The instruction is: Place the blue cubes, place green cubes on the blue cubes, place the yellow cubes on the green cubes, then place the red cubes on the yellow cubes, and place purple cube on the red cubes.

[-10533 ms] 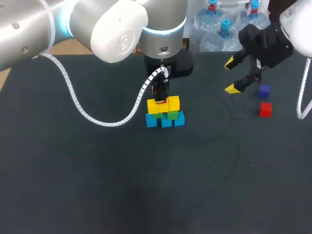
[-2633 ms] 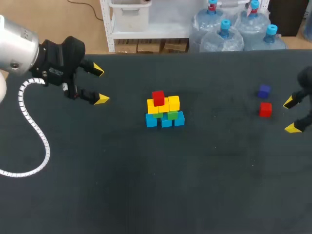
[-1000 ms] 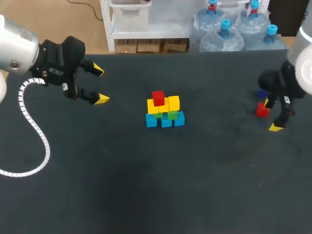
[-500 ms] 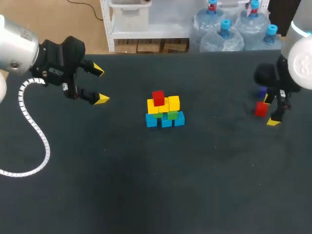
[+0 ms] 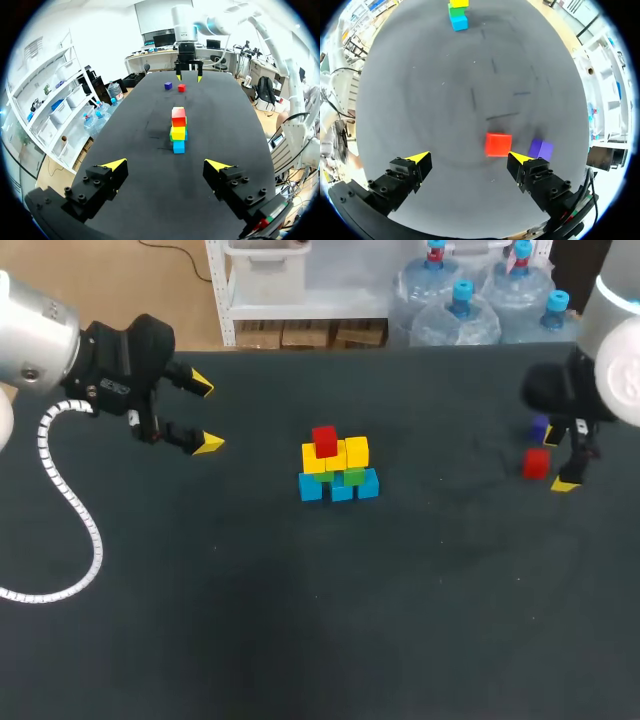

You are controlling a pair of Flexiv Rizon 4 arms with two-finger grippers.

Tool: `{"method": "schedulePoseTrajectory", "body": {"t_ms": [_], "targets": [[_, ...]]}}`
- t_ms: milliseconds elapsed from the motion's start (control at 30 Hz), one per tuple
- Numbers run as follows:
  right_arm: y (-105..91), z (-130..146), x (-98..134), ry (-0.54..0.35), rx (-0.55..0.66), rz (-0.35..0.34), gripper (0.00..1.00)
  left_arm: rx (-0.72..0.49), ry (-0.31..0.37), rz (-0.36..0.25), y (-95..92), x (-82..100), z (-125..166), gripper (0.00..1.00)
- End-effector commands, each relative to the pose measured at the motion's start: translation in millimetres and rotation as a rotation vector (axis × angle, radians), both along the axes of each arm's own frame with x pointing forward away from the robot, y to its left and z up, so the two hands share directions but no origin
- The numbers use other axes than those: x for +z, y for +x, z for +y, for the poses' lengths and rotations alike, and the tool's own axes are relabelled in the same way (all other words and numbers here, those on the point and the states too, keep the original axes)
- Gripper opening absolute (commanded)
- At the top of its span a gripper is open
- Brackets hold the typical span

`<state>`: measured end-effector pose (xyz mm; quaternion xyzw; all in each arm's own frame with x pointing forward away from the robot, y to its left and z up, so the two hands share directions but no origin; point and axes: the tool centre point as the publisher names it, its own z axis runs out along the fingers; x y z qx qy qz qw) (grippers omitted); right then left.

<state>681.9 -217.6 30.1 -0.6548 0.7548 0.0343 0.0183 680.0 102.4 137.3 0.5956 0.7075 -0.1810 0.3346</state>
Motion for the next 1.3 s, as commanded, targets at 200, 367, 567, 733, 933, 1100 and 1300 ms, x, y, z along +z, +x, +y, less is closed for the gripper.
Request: {"method": "schedulePoseTrajectory", "body": {"t_ms": [200,367,567,733,933,1100,1300], "targets": [[19.4,1.9,-7.4,-0.021,0.001,0.033,1.0,-0.002,-0.007,-0.005,-0.8,-1.3,1.5,1.0],[20.6,2.2,-9.8,-0.019,-0.002,0.039,1.0,-0.002,-0.007,-0.005,-0.8,-1.3,1.5,1.0],[15.0,2.5,-14.2,-0.002,-0.014,0.048,1.0,-0.002,-0.007,-0.005,-0.8,-1.3,1.5,1.0],[11.0,1.7,-17.5,0.001,-0.022,0.047,1.0,-0.002,-0.007,-0.005,-0.8,-1.3,1.5,1.0],[12.5,7.3,-20.7,0.001,-0.014,0.047,1.0,-0.002,-0.007,-0.005,-0.8,-1.3,1.5,1.0],[11.5,9.2,-25.3,0.001,-0.015,0.051,1.0,-0.002,-0.007,-0.005,-0.8,-1.3,1.5,1.0],[8.7,8.1,-28.7,0.001,-0.028,0.054,1.0,-0.002,-0.007,-0.005,-0.8,-1.3,1.5,1.0]]}}
